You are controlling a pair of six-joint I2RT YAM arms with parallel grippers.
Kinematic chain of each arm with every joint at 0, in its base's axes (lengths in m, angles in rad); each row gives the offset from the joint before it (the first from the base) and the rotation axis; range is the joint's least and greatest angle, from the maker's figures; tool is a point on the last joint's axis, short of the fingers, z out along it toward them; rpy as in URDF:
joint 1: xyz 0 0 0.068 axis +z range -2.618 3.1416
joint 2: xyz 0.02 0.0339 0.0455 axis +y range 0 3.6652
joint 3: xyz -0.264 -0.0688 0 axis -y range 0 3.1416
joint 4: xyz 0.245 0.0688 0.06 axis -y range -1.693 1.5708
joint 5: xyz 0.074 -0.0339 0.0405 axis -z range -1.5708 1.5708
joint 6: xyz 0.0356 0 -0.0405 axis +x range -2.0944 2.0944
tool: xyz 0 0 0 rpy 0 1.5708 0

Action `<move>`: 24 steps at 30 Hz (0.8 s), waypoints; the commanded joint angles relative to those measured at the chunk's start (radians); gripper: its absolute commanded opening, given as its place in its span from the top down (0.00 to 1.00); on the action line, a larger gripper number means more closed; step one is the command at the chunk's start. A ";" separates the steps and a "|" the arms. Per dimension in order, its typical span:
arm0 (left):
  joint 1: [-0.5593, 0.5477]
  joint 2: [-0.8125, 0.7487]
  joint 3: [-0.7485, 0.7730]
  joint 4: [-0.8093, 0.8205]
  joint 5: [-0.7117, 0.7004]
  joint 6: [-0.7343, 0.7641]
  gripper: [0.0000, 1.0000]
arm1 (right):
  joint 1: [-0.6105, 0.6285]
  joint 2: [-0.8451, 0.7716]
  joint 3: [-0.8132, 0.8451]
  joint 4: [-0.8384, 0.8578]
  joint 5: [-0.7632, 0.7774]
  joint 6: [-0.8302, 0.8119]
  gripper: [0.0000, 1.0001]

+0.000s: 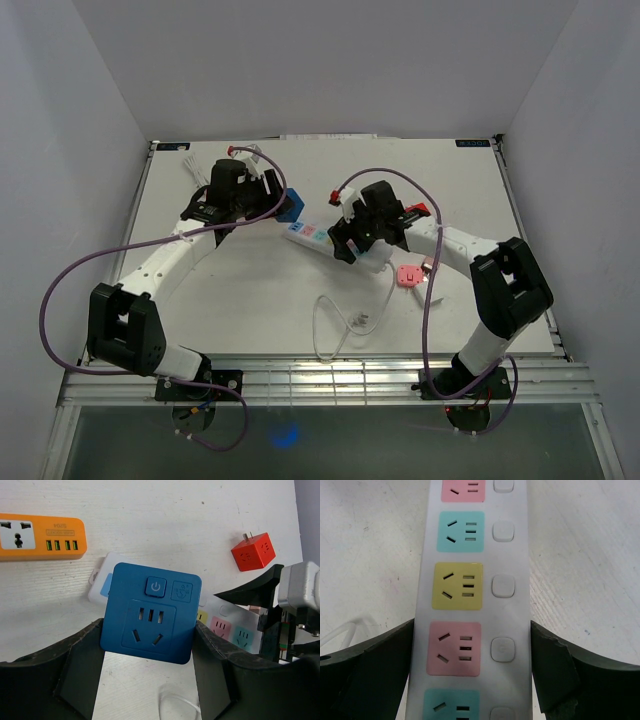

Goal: Insert the plug

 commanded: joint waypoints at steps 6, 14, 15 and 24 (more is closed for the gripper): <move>-0.023 -0.055 -0.057 0.079 0.035 0.001 1.00 | 0.016 0.024 -0.096 0.086 -0.022 0.040 0.11; -0.081 -0.046 -0.135 0.170 0.041 -0.017 1.00 | 0.023 0.060 -0.036 0.012 -0.009 0.050 0.11; -0.095 -0.038 -0.143 0.185 0.041 -0.010 1.00 | 0.026 0.063 -0.028 0.003 0.006 0.048 0.11; -0.143 0.000 -0.199 0.283 -0.014 0.061 1.00 | 0.029 0.063 -0.043 0.029 -0.003 0.037 0.11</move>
